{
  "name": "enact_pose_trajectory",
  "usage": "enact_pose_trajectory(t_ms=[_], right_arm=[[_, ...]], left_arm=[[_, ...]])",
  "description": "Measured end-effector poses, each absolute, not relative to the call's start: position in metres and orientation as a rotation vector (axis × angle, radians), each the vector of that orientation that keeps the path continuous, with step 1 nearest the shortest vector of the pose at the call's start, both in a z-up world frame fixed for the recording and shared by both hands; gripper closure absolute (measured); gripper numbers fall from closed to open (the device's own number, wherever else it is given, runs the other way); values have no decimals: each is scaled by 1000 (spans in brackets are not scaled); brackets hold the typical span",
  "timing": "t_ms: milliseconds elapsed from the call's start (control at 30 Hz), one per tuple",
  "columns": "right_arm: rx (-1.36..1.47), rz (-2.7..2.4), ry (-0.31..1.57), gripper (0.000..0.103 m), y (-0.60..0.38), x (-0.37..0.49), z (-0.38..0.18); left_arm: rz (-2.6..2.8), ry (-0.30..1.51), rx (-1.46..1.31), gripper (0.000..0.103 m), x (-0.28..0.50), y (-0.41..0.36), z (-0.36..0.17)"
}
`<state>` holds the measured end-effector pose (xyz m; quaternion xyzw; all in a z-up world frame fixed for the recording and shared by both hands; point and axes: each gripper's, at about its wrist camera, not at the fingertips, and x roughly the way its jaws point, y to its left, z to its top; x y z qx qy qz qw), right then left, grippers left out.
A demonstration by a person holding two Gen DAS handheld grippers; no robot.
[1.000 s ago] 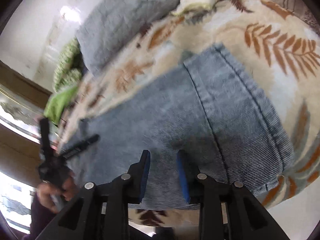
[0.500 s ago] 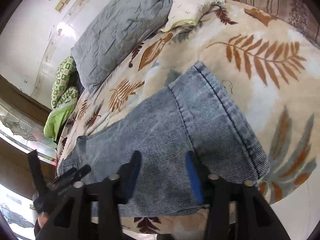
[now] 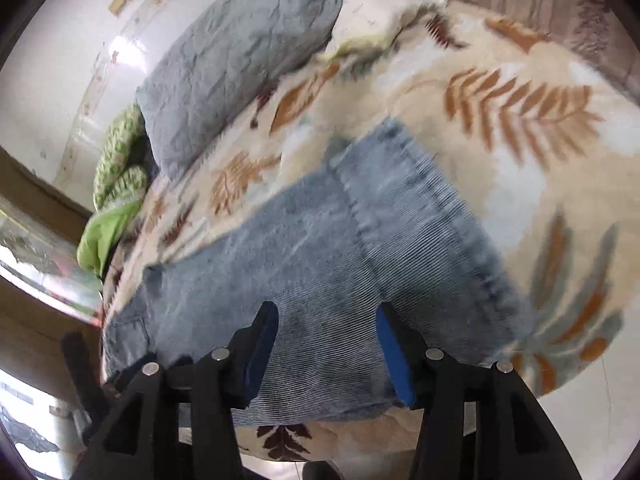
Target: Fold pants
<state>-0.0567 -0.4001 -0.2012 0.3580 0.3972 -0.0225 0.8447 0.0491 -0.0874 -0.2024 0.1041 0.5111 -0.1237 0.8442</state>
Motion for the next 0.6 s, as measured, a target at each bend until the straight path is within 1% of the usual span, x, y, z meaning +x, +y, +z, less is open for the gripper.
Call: enact_pose_trajectory(t_ms=[33, 100, 167, 333, 367, 400, 433, 600], right_arm=[[783, -51, 799, 48, -406, -65, -197], [839, -62, 712, 43, -418, -87, -192], [835, -74, 661, 43, -421, -100, -187], [708, -64, 553, 43, -403, -107, -159], [682, -63, 534, 42, -397, -107, -153], [662, -62, 521, 39, -391, -106, -149], [642, -62, 503, 38, -385, -105, -144], [543, -41, 468, 37, -349, -101, -122]], left_arm=[[-267, 1059, 219, 0, 45, -87, -197], [-268, 993, 248, 0, 36, -87, -186], [-257, 919, 273, 0, 25, -88, -170], [-234, 768, 235, 0, 9, -73, -125], [-225, 740, 224, 0, 7, -67, -116], [-216, 721, 219, 0, 5, -63, -110], [-203, 698, 215, 0, 5, -59, -103], [-164, 639, 186, 0, 2, -37, -79]])
